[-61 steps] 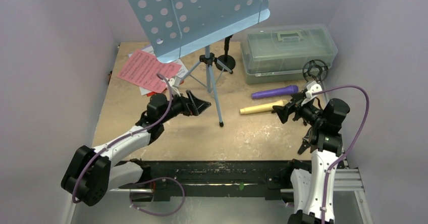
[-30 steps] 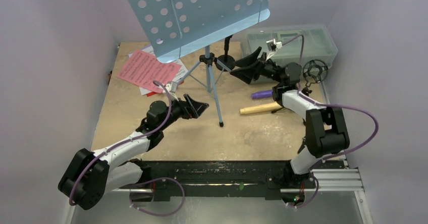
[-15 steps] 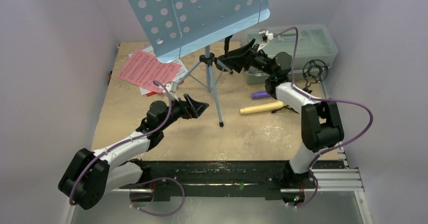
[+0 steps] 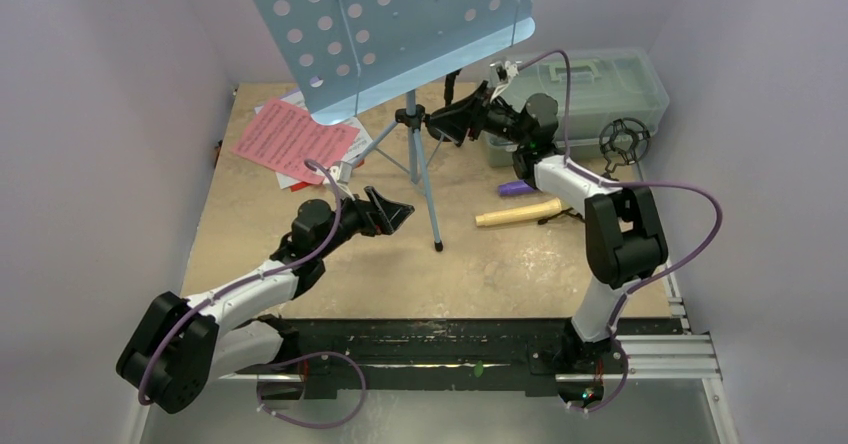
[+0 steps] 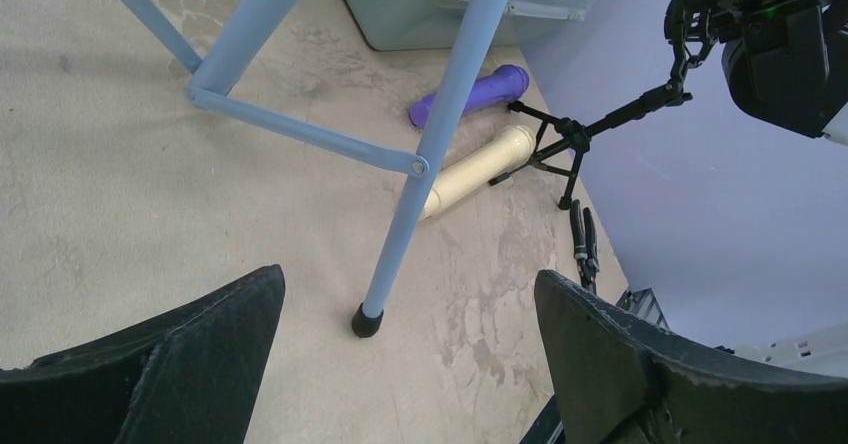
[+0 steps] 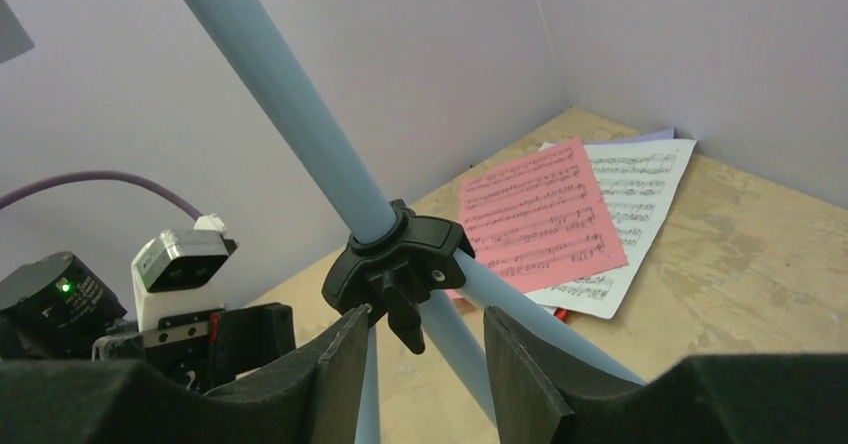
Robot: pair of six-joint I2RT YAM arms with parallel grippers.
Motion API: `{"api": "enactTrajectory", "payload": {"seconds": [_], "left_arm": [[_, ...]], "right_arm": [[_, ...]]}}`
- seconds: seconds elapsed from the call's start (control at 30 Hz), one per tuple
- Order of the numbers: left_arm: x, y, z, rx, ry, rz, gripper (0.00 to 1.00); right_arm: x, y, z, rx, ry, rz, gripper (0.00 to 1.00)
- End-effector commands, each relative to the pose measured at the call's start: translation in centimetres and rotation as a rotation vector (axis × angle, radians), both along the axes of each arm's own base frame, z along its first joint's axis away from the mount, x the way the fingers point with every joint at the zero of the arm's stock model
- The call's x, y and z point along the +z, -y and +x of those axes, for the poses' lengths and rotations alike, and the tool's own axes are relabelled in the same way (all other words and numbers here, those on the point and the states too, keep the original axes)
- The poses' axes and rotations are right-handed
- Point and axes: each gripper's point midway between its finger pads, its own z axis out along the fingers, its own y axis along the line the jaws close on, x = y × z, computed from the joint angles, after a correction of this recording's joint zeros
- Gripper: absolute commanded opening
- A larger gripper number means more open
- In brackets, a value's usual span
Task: Pack up the instrument practice props
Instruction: Unscrew the knob on the music stand.
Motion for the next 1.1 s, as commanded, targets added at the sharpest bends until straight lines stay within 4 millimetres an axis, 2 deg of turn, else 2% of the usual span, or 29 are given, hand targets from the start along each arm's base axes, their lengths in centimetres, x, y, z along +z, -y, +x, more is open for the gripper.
{"api": "enactTrajectory", "payload": {"seconds": [0.0, 0.3, 0.63, 0.93, 1.07], "left_arm": [[1.3, 0.4, 0.3, -0.007, 0.037, -0.019, 0.95], [1.2, 0.5, 0.3, -0.011, 0.035, -0.014, 0.95], [1.2, 0.5, 0.2, -0.014, 0.033, -0.015, 0.95], [1.2, 0.4, 0.1, -0.014, 0.030, -0.014, 0.95], [1.4, 0.4, 0.0, -0.014, 0.031, -0.015, 0.95]], "right_arm": [[2.1, -0.7, -0.1, 0.042, 0.094, -0.005, 0.47], [2.3, -1.6, -0.7, 0.097, 0.126, -0.010, 0.37], [2.3, -1.7, -1.2, 0.114, 0.164, -0.030, 0.24], [2.4, -1.6, -2.2, 0.138, 0.255, -0.054, 0.00], [2.3, -1.4, -2.6, 0.141, 0.314, -0.077, 0.00]]}}
